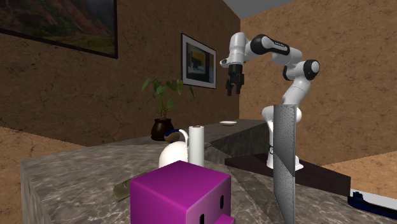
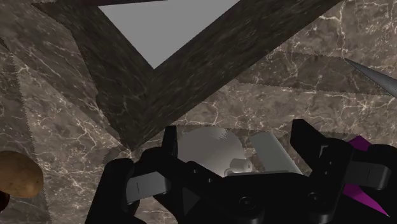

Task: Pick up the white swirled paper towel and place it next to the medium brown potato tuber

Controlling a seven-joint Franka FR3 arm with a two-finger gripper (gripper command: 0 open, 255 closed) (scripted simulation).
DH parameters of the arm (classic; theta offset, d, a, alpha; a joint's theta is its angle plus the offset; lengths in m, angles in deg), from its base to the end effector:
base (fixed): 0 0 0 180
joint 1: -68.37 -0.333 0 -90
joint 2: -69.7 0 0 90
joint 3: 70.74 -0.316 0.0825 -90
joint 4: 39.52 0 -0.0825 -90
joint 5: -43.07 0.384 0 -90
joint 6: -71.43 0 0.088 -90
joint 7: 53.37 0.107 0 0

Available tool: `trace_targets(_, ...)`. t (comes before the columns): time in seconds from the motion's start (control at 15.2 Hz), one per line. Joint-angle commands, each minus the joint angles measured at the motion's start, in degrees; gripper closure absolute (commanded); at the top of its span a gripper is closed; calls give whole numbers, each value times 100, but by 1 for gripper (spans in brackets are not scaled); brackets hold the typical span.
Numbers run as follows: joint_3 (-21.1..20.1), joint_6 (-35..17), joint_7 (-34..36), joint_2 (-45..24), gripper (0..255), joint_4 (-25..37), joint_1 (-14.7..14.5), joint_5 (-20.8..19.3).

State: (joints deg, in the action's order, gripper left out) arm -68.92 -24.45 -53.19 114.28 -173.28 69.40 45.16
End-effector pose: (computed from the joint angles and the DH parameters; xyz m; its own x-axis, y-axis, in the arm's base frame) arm 0.3193 -0.0156 0.6080 0.9920 -0.0498 0.1161 -0.0431 -0.9973 -0.0591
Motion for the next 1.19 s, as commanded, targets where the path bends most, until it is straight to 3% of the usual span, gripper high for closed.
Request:
trace_targets(0.0,0,0,0,0,0,0,0,0)
trace_targets(0.59,-512,-974,245,-1808,0,744,-245,35)
trace_targets(1.12,-922,-1453,538,-3511,0,1862,-407,-203)
